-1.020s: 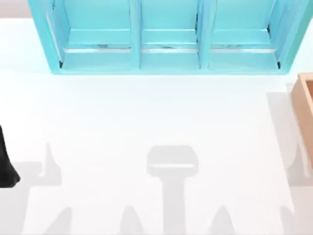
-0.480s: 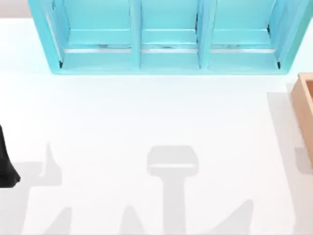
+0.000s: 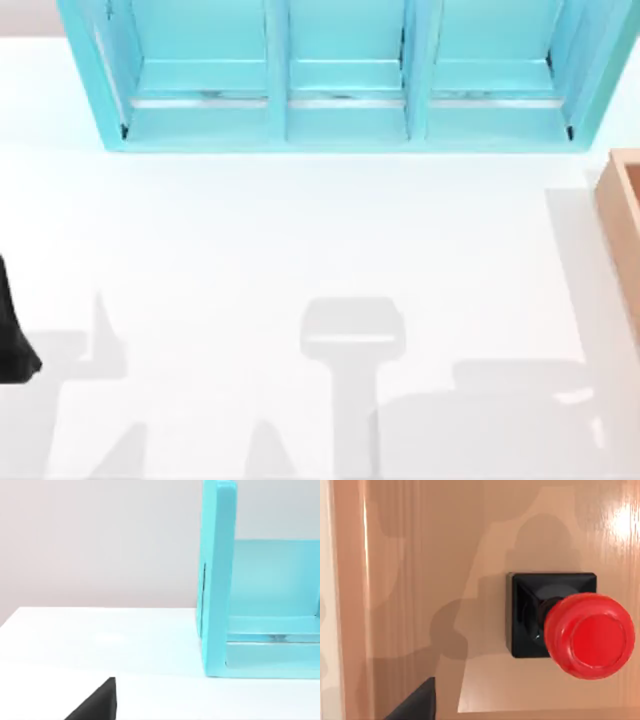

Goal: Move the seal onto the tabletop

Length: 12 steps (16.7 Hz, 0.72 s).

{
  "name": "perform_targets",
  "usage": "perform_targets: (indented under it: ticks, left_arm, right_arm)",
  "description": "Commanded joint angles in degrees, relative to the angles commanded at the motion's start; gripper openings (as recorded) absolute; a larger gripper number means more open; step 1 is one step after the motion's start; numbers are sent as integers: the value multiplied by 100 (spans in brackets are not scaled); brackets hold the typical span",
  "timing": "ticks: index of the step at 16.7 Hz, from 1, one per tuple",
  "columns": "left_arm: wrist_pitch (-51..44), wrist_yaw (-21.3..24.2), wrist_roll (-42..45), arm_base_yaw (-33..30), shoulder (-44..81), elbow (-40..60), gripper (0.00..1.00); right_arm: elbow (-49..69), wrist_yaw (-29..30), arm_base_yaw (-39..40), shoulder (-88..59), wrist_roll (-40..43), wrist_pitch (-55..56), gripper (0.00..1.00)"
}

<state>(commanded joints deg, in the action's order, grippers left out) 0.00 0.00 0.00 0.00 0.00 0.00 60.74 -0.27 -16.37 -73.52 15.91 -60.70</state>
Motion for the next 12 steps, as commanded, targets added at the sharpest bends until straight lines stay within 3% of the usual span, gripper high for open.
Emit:
perform_targets:
  ticks: [6, 12]
  left_arm:
    - [0, 0, 0, 0, 0, 0, 100]
    - [0, 0, 0, 0, 0, 0, 100]
  right_arm:
    - [1479, 10, -385, -1667, 375, -1356, 100]
    - [1587, 12, -389, -1782, 399, -1452, 100]
